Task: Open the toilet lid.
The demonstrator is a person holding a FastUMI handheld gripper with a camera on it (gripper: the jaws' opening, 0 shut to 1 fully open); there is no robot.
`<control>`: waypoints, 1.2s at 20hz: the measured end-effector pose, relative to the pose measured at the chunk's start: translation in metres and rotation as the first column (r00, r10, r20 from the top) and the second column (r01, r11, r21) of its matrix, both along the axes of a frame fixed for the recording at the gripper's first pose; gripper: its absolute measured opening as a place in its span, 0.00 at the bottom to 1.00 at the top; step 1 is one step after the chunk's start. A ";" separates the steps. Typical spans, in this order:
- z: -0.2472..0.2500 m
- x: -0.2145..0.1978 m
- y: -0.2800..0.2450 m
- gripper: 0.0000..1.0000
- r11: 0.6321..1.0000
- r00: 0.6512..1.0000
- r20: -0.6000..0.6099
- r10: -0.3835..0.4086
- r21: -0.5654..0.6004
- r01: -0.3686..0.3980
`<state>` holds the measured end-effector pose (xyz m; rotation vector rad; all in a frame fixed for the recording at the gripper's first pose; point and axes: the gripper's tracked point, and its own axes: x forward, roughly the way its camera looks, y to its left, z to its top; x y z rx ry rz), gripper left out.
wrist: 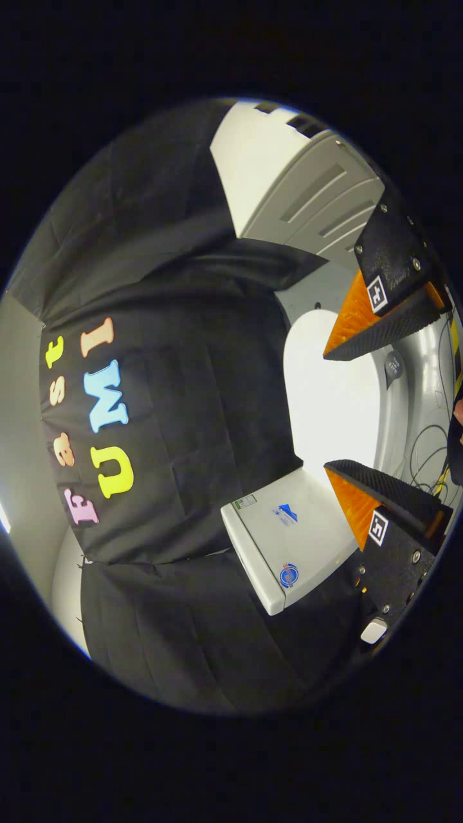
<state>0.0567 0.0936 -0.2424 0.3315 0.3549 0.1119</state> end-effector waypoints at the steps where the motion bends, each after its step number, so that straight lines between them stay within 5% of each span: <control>1: -0.016 0.000 0.003 0.95 1.000 1.000 -0.026 0.001 0.016 -0.001; 6: -0.075 0.002 0.004 0.96 1.000 0.992 -0.128 0.006 0.008 -0.005; 15: -0.165 0.001 0.021 0.96 0.979 0.961 -0.276 -0.007 0.192 0.063; 24: -0.210 0.007 0.004 0.94 0.877 0.928 -0.355 -0.114 0.402 0.262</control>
